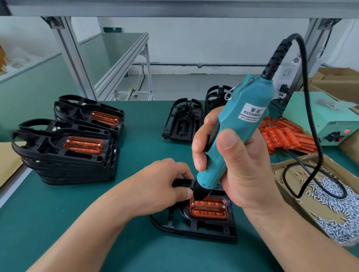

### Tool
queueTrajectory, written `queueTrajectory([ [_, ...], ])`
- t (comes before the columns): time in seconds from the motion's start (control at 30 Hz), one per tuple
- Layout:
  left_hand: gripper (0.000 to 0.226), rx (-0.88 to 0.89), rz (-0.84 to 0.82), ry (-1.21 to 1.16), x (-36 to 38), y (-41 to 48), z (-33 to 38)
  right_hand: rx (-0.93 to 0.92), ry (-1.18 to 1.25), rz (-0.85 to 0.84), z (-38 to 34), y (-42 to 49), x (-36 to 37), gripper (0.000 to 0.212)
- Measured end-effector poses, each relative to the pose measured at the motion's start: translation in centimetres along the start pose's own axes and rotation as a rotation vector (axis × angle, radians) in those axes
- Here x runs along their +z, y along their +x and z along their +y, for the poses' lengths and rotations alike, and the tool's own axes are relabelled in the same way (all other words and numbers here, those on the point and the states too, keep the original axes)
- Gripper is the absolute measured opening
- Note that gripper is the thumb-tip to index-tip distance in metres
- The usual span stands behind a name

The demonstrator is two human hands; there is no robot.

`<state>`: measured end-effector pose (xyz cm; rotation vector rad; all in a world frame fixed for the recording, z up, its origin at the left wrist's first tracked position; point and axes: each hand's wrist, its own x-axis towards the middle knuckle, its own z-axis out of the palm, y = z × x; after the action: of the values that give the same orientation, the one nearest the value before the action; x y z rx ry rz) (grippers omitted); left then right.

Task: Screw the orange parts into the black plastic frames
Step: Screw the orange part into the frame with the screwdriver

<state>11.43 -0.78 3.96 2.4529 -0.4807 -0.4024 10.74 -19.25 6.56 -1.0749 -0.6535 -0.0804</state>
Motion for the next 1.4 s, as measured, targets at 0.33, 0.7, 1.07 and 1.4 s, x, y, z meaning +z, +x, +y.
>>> queueTrajectory([
  [0.33,0.034,-0.022,-0.074,0.039,-1.0,-0.5,-0.1,0.005,-0.009,0.151,0.0,0.0,-0.4,0.052],
  [0.7,0.041,0.013,-0.068,0.013,-0.5,-0.1,0.0,-0.014,-0.005,0.066,0.1,0.1,-0.2,0.044],
  [1.07,0.047,0.014,-0.086,-0.032,-0.6,-0.1,-0.3,0.013,0.011,0.011,0.0,0.3,-0.2,0.051],
  [1.4,0.049,0.011,-0.101,-0.041,-0.6,-0.1,-0.3,0.018,0.023,0.015,-0.1,0.2,0.0,0.048],
])
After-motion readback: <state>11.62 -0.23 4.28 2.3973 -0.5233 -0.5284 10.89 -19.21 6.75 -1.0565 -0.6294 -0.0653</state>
